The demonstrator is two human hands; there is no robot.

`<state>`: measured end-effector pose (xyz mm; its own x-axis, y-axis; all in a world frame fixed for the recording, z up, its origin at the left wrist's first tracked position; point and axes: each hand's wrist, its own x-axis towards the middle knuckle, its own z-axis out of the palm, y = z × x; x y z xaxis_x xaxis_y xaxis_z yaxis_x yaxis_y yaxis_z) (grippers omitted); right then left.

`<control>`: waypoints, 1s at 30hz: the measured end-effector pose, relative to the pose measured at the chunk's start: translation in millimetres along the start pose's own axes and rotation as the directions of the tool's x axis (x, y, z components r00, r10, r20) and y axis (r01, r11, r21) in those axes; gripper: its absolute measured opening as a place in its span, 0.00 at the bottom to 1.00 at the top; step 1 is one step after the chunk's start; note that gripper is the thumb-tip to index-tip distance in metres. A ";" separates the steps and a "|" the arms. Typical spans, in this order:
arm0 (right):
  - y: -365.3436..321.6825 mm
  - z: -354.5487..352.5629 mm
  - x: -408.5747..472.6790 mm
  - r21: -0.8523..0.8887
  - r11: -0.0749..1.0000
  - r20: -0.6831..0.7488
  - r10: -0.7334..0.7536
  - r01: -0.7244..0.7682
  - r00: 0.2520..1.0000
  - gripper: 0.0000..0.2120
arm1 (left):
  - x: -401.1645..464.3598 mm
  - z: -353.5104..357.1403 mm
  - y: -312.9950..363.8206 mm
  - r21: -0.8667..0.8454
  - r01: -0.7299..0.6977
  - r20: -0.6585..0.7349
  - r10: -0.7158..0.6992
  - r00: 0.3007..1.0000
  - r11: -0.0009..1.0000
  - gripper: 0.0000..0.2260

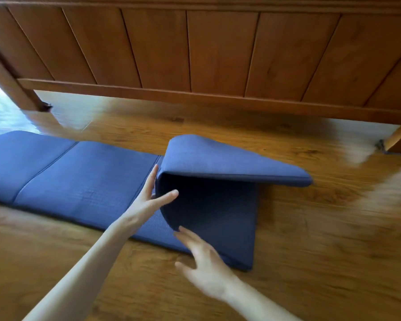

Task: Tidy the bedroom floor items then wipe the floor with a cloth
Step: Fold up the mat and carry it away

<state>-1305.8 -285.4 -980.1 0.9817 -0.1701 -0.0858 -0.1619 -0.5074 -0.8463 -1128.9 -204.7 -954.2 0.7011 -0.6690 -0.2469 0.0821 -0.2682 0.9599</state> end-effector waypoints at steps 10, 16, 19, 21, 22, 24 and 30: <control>33.1 -107.5 20.0 -0.696 0.718 -0.392 -0.387 0.006 0.835 0.37 | 30.1 -20.6 6.4 0.829 -0.257 -0.002 0.462 0.887 0.497 0.27; 76.9 -130.5 36.9 -0.800 0.561 -0.355 -0.158 -0.212 0.921 0.45 | 17.5 -46.8 -23.8 0.725 -0.216 -0.100 0.409 0.907 0.655 0.25; 77.2 -126.7 39.6 -0.798 0.593 -0.290 -0.230 -0.103 0.929 0.40 | 12.5 -65.1 -46.9 0.581 -0.081 -0.203 0.241 0.949 0.810 0.27; 75.4 -111.8 38.0 -0.819 0.573 -0.222 -0.271 -0.028 0.937 0.39 | 11.9 -74.2 -60.0 0.522 0.020 -0.222 0.113 0.968 0.852 0.27; 75.1 -101.7 35.7 -0.821 0.570 -0.198 -0.280 -0.003 0.939 0.39 | 11.1 -78.4 -64.5 0.497 0.061 -0.215 0.054 0.975 0.865 0.26; 76.7 -80.3 29.1 -0.823 0.566 -0.158 -0.300 0.042 0.941 0.40 | 8.5 -84.8 -68.7 0.445 0.123 -0.171 -0.051 0.984 0.887 0.26; 98.2 -33.0 12.4 -0.833 0.551 -0.117 -0.260 0.048 0.958 0.37 | 11.9 -80.4 -61.1 0.695 0.087 -0.219 0.096 0.971 0.713 0.25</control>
<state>-1312.8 -365.1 -1046.9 0.9712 -0.1300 0.1995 -0.1261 -0.9915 -0.0321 -1068.6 -140.5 -1005.1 0.8440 -0.5231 -0.1186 -0.3731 -0.7314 0.5708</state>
